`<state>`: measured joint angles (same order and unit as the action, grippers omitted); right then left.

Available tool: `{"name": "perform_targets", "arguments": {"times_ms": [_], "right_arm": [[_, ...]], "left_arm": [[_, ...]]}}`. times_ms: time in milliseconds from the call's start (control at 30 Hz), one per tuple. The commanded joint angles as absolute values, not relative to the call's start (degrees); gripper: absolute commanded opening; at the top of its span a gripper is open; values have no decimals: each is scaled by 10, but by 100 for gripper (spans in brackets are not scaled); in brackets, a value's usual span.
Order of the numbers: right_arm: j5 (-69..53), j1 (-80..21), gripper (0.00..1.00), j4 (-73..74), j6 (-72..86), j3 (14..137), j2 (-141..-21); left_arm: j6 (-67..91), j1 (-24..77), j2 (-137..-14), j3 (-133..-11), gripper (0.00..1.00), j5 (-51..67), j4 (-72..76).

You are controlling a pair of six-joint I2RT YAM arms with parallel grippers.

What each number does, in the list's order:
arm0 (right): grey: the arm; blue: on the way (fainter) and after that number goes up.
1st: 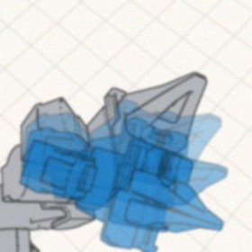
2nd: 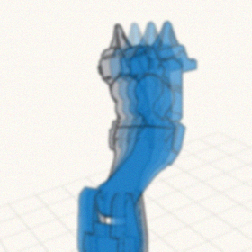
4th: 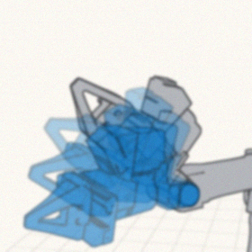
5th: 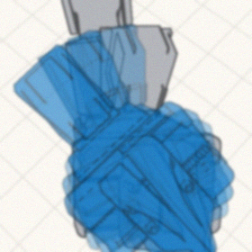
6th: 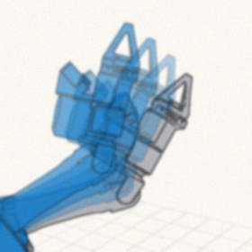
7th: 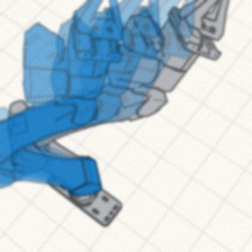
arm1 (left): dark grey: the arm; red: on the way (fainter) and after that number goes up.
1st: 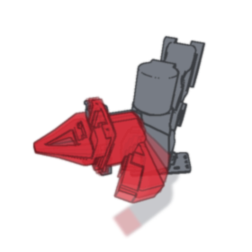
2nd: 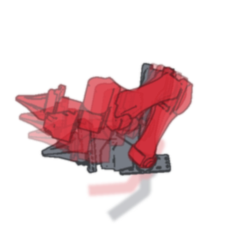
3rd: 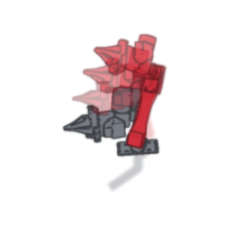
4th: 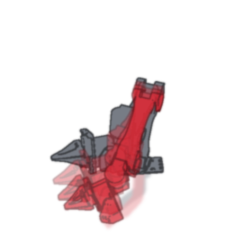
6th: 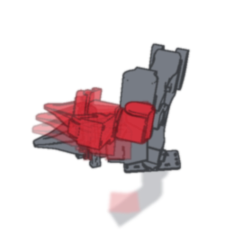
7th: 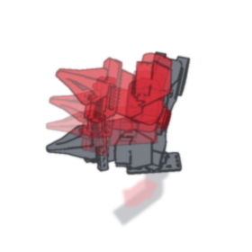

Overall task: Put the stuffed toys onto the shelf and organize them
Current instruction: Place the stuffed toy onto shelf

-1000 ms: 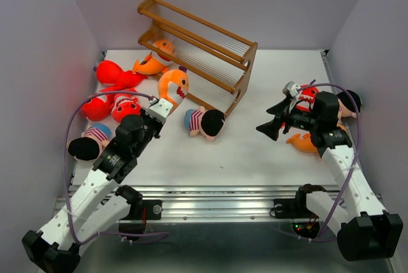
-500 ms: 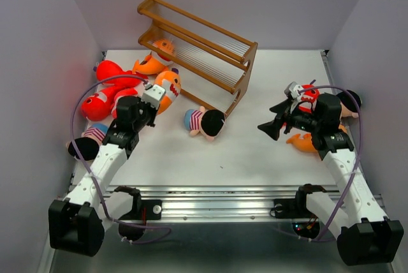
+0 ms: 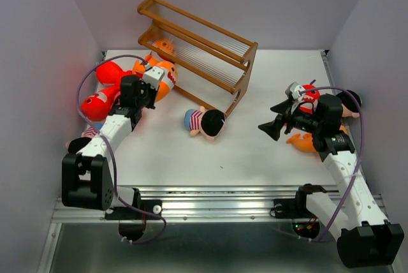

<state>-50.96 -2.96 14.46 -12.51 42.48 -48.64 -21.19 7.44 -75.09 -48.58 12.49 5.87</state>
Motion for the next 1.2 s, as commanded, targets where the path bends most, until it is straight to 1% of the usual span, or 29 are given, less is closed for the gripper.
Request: {"name": "perform_targets", "arguments": {"times_ms": [0,100,500,967,1133,1167], "right_arm": [[-501,-25,100,121,-134,426,-471],[-498,-25,100,121,-135,427,-470],[-492,-25,100,122,-137,428,-473],[-487,-25,100,122,-141,428,-484],[-487,-25,100,122,-142,428,-489],[-486,-25,100,122,-142,428,-490]], "left_arm": [[-224,69,-791,-544,0,149,101],[-227,66,-844,-569,0,162,99],[-234,60,-961,-649,0,226,107],[-254,39,-1078,-774,0,261,73],[-258,32,-1108,-801,0,265,63],[-258,31,-1111,-806,1,265,62]]}}
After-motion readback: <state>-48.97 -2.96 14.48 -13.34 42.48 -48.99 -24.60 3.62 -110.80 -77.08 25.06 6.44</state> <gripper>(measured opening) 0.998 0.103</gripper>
